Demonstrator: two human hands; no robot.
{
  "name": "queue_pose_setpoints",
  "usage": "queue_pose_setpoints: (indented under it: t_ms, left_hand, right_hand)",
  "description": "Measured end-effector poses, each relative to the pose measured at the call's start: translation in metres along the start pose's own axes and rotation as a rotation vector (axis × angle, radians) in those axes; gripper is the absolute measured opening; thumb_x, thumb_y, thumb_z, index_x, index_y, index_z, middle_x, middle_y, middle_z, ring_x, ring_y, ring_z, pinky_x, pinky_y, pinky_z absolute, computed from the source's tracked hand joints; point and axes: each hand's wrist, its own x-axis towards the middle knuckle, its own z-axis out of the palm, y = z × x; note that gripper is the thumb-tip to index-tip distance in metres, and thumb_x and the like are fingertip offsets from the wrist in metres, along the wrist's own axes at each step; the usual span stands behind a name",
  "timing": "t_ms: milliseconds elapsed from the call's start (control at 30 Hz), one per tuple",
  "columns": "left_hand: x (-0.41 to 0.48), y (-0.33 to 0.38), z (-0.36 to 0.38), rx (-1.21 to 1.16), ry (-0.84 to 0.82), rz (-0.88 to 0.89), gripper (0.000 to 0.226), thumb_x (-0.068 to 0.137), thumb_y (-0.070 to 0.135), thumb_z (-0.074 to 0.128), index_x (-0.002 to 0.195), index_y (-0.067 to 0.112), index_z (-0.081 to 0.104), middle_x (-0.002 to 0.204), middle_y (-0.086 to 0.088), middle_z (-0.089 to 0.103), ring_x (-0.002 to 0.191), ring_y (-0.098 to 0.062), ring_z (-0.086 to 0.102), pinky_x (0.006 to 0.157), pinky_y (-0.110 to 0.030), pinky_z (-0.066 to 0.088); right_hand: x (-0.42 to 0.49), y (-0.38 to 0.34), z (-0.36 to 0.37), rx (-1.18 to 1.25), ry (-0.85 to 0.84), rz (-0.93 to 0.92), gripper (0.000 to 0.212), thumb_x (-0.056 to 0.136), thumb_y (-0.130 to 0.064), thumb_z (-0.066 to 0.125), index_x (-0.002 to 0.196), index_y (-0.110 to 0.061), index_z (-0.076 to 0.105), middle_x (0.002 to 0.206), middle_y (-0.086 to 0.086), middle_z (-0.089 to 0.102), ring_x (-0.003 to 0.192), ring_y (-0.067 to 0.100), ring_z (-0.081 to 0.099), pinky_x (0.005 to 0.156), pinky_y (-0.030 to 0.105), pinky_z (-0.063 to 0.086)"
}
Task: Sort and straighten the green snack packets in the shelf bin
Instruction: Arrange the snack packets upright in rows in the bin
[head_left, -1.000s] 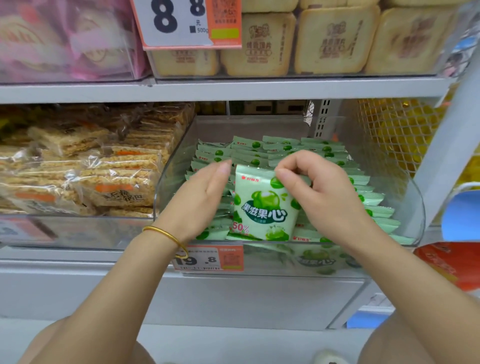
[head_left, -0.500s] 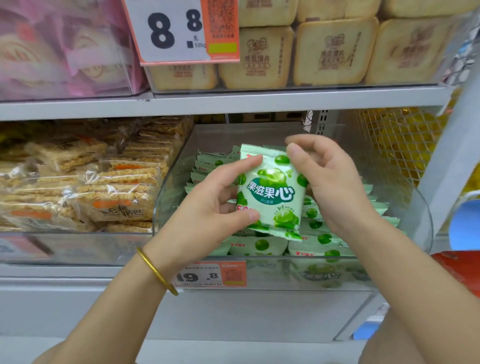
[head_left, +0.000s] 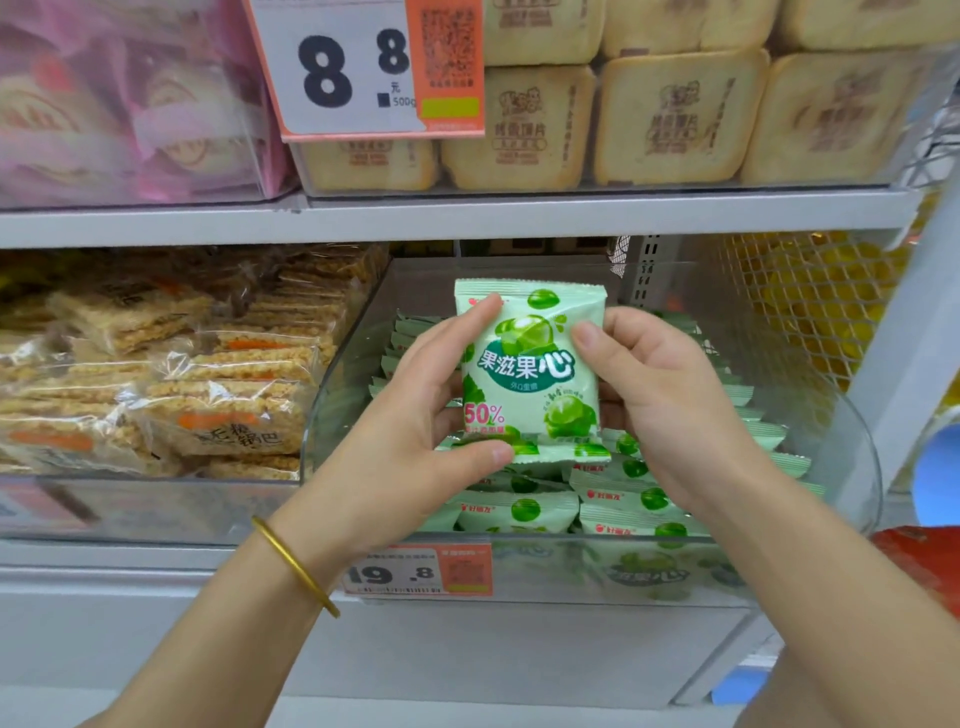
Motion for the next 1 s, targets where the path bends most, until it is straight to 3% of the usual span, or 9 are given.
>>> queue_pose_setpoints:
  t_ms: [200, 333, 500, 567, 633, 733, 800, 867, 1000]
  left_hand:
    - [-0.002, -0.003, -0.001, 0.274, 0.073, 0.047, 0.083, 0.072, 0.015, 0.067, 0.138, 0.049, 0.029, 0.143, 0.022, 0.027, 0.129, 0.001, 0.039, 0.098, -0.017, 0.041]
    - [-0.001, -0.002, 0.002, 0.657, 0.268, 0.183, 0.067, 0.075, 0.026, 0.065, 0.137, 0.032, 0.040, 0.124, 0.010, 0.034, 0.116, -0.004, 0.041, 0.100, -0.023, 0.038]
    - [0.000, 0.001, 0.017, 0.506, 0.211, 0.106, 0.070, 0.078, 0.053, 0.055, 0.141, 0.034, 0.033, 0.132, 0.017, 0.032, 0.129, -0.004, 0.032, 0.106, -0.018, 0.031]
    - [0.002, 0.001, 0.016, 0.479, 0.232, 0.109, 0.062, 0.081, 0.041, 0.061, 0.138, 0.033, 0.038, 0.129, 0.018, 0.038, 0.128, 0.006, 0.030, 0.102, -0.007, 0.026]
    - [0.003, 0.003, 0.013, 0.412, 0.268, 0.108, 0.052, 0.087, 0.018, 0.062, 0.131, 0.037, 0.043, 0.123, 0.024, 0.044, 0.122, 0.010, 0.036, 0.095, -0.002, 0.028]
    - [0.001, 0.004, 0.010, 0.116, 0.281, 0.046, 0.069, 0.088, 0.004, 0.061, 0.131, 0.049, 0.033, 0.119, 0.013, 0.056, 0.108, -0.006, 0.059, 0.088, -0.025, 0.049]
    - [-0.001, 0.005, 0.009, -0.030, 0.274, 0.045, 0.075, 0.087, 0.002, 0.062, 0.131, 0.052, 0.028, 0.117, 0.000, 0.059, 0.099, -0.014, 0.066, 0.080, -0.032, 0.056]
    - [-0.003, 0.005, 0.007, -0.027, 0.220, 0.079, 0.068, 0.083, 0.006, 0.061, 0.132, 0.046, 0.036, 0.127, 0.000, 0.055, 0.105, -0.014, 0.063, 0.081, -0.032, 0.056]
    - [-0.005, 0.007, 0.006, -0.030, 0.133, 0.060, 0.068, 0.078, 0.005, 0.064, 0.131, 0.040, 0.042, 0.142, 0.010, 0.043, 0.119, -0.006, 0.054, 0.088, -0.027, 0.052]
  right_hand:
    - [-0.002, 0.001, 0.001, 0.014, 0.029, -0.044, 0.014, 0.096, -0.019, 0.051, 0.094, -0.014, 0.064, 0.085, 0.007, 0.074, 0.072, 0.018, 0.069, 0.060, 0.036, 0.055]
    - [-0.004, 0.000, 0.002, -0.035, 0.102, -0.126, 0.014, 0.096, -0.020, 0.049, 0.104, -0.016, 0.061, 0.087, 0.001, 0.073, 0.072, 0.013, 0.069, 0.056, 0.028, 0.055]
    - [-0.011, -0.004, 0.010, 0.009, -0.060, -0.119, 0.032, 0.082, -0.031, 0.052, 0.109, -0.015, 0.060, 0.089, 0.003, 0.071, 0.074, 0.014, 0.068, 0.055, 0.024, 0.054]
    - [-0.013, -0.003, 0.012, -0.004, -0.096, -0.127, 0.034, 0.083, -0.031, 0.051, 0.111, -0.015, 0.061, 0.090, 0.008, 0.070, 0.075, 0.017, 0.068, 0.058, 0.027, 0.056]
    - [-0.013, -0.001, 0.012, -0.081, -0.048, -0.187, 0.022, 0.090, -0.024, 0.053, 0.108, -0.021, 0.065, 0.087, 0.005, 0.067, 0.072, 0.013, 0.063, 0.060, 0.028, 0.055]
    - [-0.007, 0.003, 0.003, -0.234, 0.113, -0.254, 0.020, 0.088, -0.020, 0.061, 0.099, -0.033, 0.071, 0.103, 0.008, 0.057, 0.080, 0.014, 0.057, 0.075, 0.027, 0.053]
    - [-0.006, 0.002, -0.001, -0.177, 0.087, -0.213, 0.023, 0.084, -0.027, 0.063, 0.103, -0.037, 0.071, 0.115, 0.004, 0.055, 0.093, 0.015, 0.062, 0.088, 0.033, 0.053]
    - [-0.007, 0.001, -0.003, -0.030, -0.005, -0.127, 0.033, 0.078, -0.029, 0.064, 0.111, -0.036, 0.068, 0.122, -0.002, 0.061, 0.095, 0.013, 0.067, 0.080, 0.035, 0.056]
    - [-0.007, -0.003, -0.002, 0.114, -0.067, -0.068, 0.046, 0.074, -0.019, 0.063, 0.120, -0.025, 0.062, 0.119, -0.005, 0.065, 0.084, 0.012, 0.068, 0.062, 0.025, 0.054]
